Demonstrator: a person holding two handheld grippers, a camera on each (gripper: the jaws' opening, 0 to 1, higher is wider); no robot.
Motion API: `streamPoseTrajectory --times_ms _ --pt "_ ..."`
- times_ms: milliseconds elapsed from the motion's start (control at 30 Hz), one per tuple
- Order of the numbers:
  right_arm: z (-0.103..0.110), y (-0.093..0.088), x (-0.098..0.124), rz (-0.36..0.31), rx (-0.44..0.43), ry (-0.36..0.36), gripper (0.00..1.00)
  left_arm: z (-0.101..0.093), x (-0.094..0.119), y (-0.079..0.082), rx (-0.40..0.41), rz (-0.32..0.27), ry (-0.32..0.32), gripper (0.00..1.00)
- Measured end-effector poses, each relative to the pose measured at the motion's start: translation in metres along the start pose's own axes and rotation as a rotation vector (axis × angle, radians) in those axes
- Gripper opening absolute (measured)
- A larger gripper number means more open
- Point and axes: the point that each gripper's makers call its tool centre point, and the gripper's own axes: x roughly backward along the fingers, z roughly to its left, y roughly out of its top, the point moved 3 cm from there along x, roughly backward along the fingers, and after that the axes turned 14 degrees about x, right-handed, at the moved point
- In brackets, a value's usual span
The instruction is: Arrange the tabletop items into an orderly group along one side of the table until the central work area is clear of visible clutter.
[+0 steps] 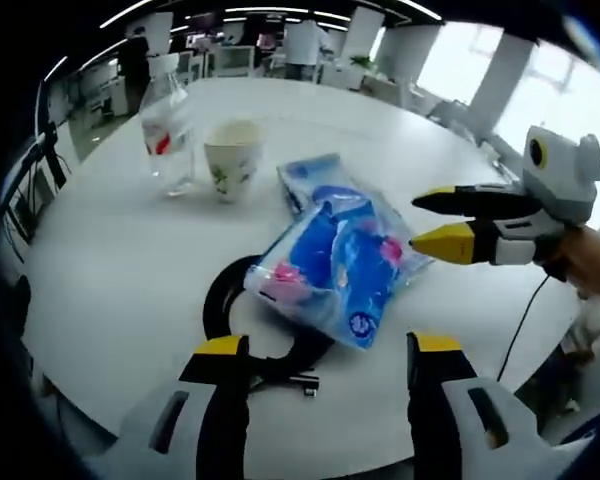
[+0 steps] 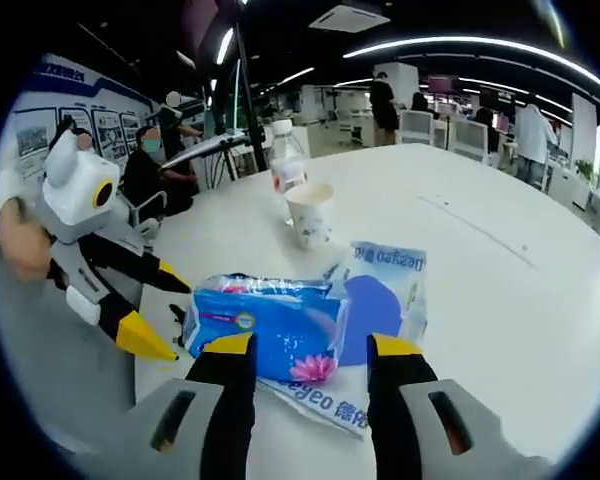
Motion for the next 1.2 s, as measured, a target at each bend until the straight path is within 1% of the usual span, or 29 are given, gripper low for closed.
streamPoseTrajectory --times_ms 67,133,167,267,333,433,500,533,600,667,700,733,800,833,867,900,933,967,1033,1067,1100,1133,1200 --pt "0.001 0.0 -0.006 0.0 -0.005 0.008 0.41 0.002 -0.004 0.0 0.011 0.001 0.002 0.58" --pt "0.0 -0.002 -0.012 0.013 -0.008 0.016 0.41 0.002 -0.004 -0.001 0.038 0.004 0.004 0.57" --pt "0.003 -0.002 -0.014 0.018 -0.01 0.021 0.41 0.001 -0.004 0.0 0.055 -0.001 0.001 0.56" --pt "0.009 -0.003 -0.023 0.03 0.005 0.051 0.4 0.002 -0.006 -0.002 0.056 0.003 0.005 0.51" --pt "0.012 -0.003 -0.027 0.029 0.014 0.061 0.39 0.002 -0.007 -0.002 0.096 -0.003 0.001 0.51" --pt "0.012 -0.007 -0.031 0.045 0.017 0.063 0.38 0.002 -0.008 -0.002 0.103 -0.005 0.002 0.48" --pt "0.011 -0.008 -0.032 0.051 0.022 0.058 0.38 0.001 -0.01 -0.001 0.123 -0.009 0.003 0.47" --pt "0.007 -0.006 -0.031 0.05 0.038 0.039 0.37 0.0 -0.009 -0.001 0.134 -0.011 0.006 0.47" --pt "0.001 0.001 -0.031 0.02 0.038 0.013 0.37 -0.001 -0.01 0.0 0.142 -0.015 0.005 0.47" --pt "-0.002 0.007 -0.029 -0.003 0.037 0.003 0.35 -0.005 -0.008 -0.001 0.154 -0.021 0.0 0.47" --pt "-0.007 0.014 -0.027 -0.032 0.051 -0.007 0.35 -0.007 -0.008 -0.002 0.164 -0.024 -0.007 0.48" --pt "-0.009 0.015 -0.027 -0.037 0.056 -0.01 0.35 -0.009 -0.008 -0.003 0.169 -0.024 -0.012 0.48" --pt "-0.015 0.013 -0.03 -0.023 0.063 -0.003 0.35 -0.014 -0.008 -0.005 0.168 -0.022 -0.015 0.48" --pt "-0.015 0.007 -0.032 0.017 0.057 0.025 0.36 -0.017 -0.008 -0.005 0.18 -0.024 -0.018 0.48" --pt "-0.016 0.004 -0.034 0.032 0.067 0.03 0.36 -0.019 -0.009 -0.004 0.19 -0.026 -0.017 0.48" --pt "-0.026 -0.003 -0.041 0.049 0.086 0.029 0.36 -0.021 -0.011 -0.002 0.202 -0.034 -0.014 0.47" --pt "-0.026 -0.004 -0.043 0.054 0.086 0.034 0.36 -0.021 -0.013 -0.001 0.205 -0.035 -0.009 0.47" --pt "-0.026 -0.004 -0.045 0.056 0.081 0.043 0.36 -0.021 -0.015 0.001 0.206 -0.041 0.002 0.47" --pt "-0.019 -0.009 -0.05 0.081 0.095 0.086 0.36 -0.016 -0.019 0.003 0.215 -0.044 0.027 0.47" --pt "-0.015 -0.014 -0.051 0.104 0.111 0.11 0.36 -0.012 -0.023 0.004 0.232 -0.043 0.041 0.47" --pt "-0.013 -0.017 -0.052 0.109 0.107 0.127 0.36 -0.01 -0.026 0.002 0.259 -0.036 0.043 0.47" --pt "-0.01 -0.018 -0.051 0.107 0.1 0.135 0.36 -0.009 -0.028 0.0 0.285 -0.019 0.044 0.47" --pt "-0.007 -0.018 -0.048 0.097 0.103 0.125 0.35 -0.007 -0.026 0.002 0.284 -0.027 0.046 0.44"
